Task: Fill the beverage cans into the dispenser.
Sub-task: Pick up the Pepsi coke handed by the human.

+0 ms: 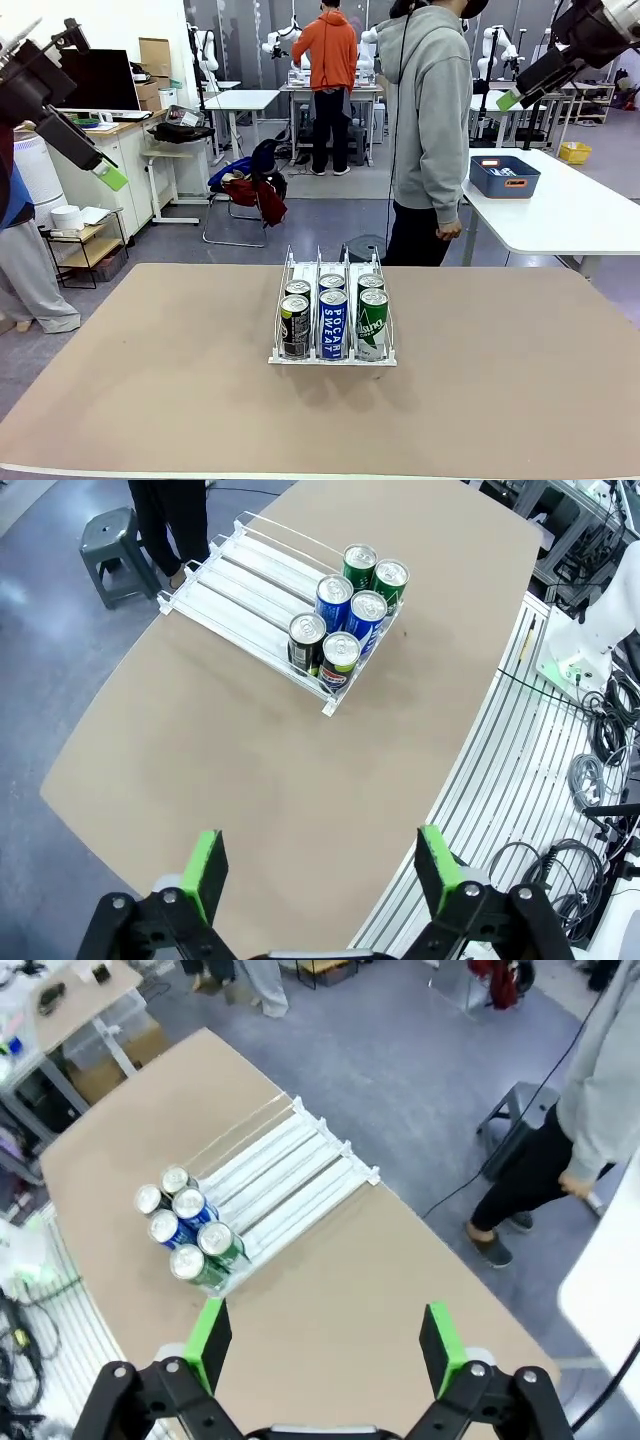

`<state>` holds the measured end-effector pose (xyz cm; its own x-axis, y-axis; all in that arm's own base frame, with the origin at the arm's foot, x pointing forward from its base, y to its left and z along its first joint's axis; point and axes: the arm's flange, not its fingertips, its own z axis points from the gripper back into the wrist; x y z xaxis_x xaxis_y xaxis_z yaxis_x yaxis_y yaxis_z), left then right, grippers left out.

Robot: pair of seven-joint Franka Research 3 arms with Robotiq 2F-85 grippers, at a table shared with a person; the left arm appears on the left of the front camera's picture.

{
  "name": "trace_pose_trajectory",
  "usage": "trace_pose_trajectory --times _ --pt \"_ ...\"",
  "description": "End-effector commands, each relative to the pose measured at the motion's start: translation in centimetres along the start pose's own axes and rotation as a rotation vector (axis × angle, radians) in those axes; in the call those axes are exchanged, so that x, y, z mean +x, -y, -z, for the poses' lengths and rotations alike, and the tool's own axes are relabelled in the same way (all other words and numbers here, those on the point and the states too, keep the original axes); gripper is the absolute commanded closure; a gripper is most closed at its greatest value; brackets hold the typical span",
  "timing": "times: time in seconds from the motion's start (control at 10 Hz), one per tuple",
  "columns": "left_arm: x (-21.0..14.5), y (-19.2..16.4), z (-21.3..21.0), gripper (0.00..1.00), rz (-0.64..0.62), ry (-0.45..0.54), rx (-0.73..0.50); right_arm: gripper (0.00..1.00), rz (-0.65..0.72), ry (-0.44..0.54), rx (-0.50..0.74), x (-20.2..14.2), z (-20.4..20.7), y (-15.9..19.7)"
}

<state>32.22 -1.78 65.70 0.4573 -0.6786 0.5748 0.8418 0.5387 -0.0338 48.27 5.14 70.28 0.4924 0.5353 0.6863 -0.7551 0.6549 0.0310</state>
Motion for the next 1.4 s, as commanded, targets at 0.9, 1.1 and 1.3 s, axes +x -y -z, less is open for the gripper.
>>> trace_pose_trajectory --times 0.9,1.1,1.3 --pt "3.8 0.6 -7.3 0.0 -0.027 0.079 -0.011 0.0 -0.156 -0.031 -0.043 -1.4 -5.0 -0.7" --pt "3.8 0.6 -7.3 0.0 -0.017 0.073 -0.001 0.0 -0.156 -0.031 -0.043 -1.4 -5.0 -0.7" --pt "4.3 0.5 -7.4 0.0 -0.036 0.153 -0.026 0.0 -0.155 0.017 -0.05 -1.0 -5.2 -0.7"
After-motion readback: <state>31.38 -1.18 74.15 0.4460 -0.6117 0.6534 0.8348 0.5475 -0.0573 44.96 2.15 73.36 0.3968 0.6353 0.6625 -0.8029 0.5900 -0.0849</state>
